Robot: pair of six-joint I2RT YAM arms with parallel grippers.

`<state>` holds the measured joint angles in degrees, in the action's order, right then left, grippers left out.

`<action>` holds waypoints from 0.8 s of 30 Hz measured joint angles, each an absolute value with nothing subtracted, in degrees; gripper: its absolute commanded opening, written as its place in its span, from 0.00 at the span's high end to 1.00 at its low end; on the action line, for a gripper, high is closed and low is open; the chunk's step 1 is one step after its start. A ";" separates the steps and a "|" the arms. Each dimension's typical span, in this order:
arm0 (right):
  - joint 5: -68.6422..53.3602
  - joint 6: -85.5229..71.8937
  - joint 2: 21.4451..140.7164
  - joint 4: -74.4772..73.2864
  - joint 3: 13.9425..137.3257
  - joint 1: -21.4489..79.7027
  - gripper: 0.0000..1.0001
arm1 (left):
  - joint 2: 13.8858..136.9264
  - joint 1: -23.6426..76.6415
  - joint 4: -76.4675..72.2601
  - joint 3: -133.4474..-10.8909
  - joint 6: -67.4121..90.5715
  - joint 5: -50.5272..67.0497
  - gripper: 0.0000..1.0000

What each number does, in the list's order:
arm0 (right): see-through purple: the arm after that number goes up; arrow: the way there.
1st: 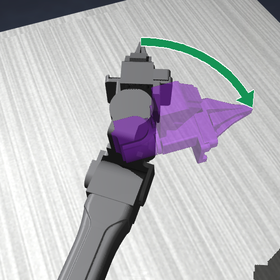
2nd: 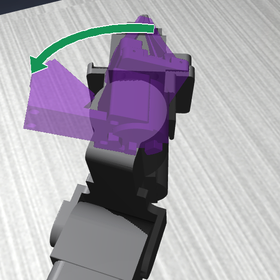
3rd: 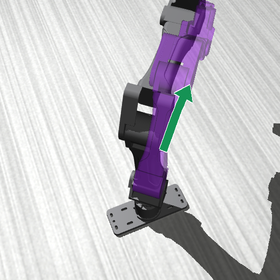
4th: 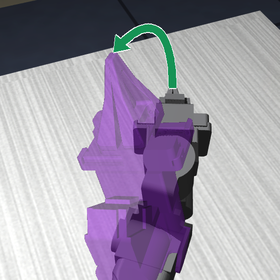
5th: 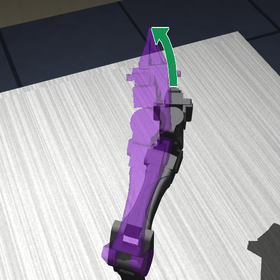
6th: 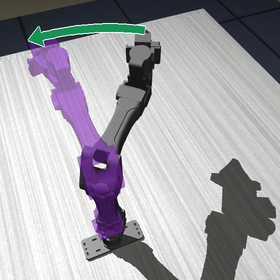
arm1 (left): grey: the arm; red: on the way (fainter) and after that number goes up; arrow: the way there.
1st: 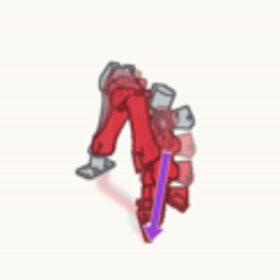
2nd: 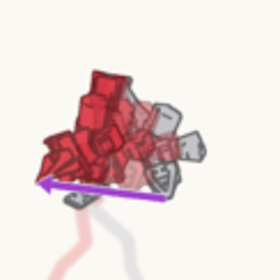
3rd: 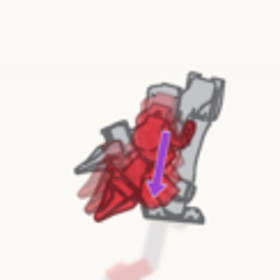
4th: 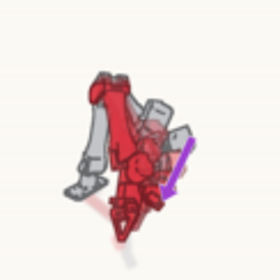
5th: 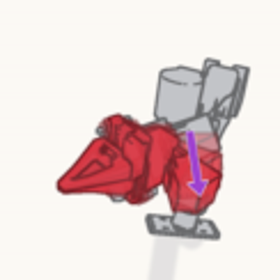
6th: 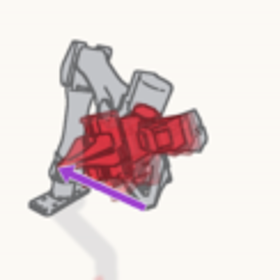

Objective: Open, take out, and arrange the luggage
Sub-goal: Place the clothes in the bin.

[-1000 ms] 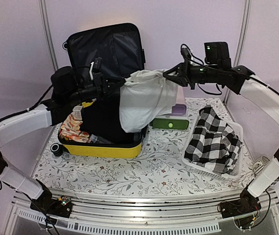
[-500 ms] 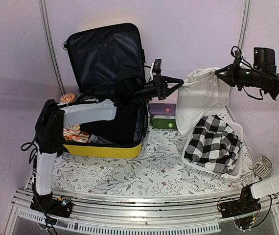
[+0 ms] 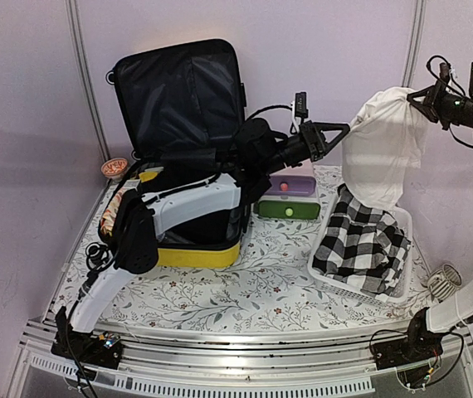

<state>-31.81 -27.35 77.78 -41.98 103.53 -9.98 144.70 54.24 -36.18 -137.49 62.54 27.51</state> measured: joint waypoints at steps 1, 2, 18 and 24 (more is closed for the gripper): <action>-31.99 -26.92 78.17 -42.11 104.18 -10.35 0.99 | 144.81 54.39 -36.53 -137.58 62.37 26.22 1.00; -32.05 -26.50 78.43 -42.19 104.38 -10.63 0.99 | 145.01 54.48 -37.01 -137.71 62.35 25.32 1.00; -35.97 -21.56 81.45 -42.65 94.59 -17.02 0.99 | 158.91 56.27 -42.92 -140.03 64.27 15.77 1.00; -38.54 -21.78 78.48 -38.22 87.85 -18.15 0.99 | 157.25 56.53 -43.86 -138.85 63.70 15.66 1.00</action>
<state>-38.54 -21.78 78.48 -38.22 87.85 -18.15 157.25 56.53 -43.86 -138.85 63.70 15.66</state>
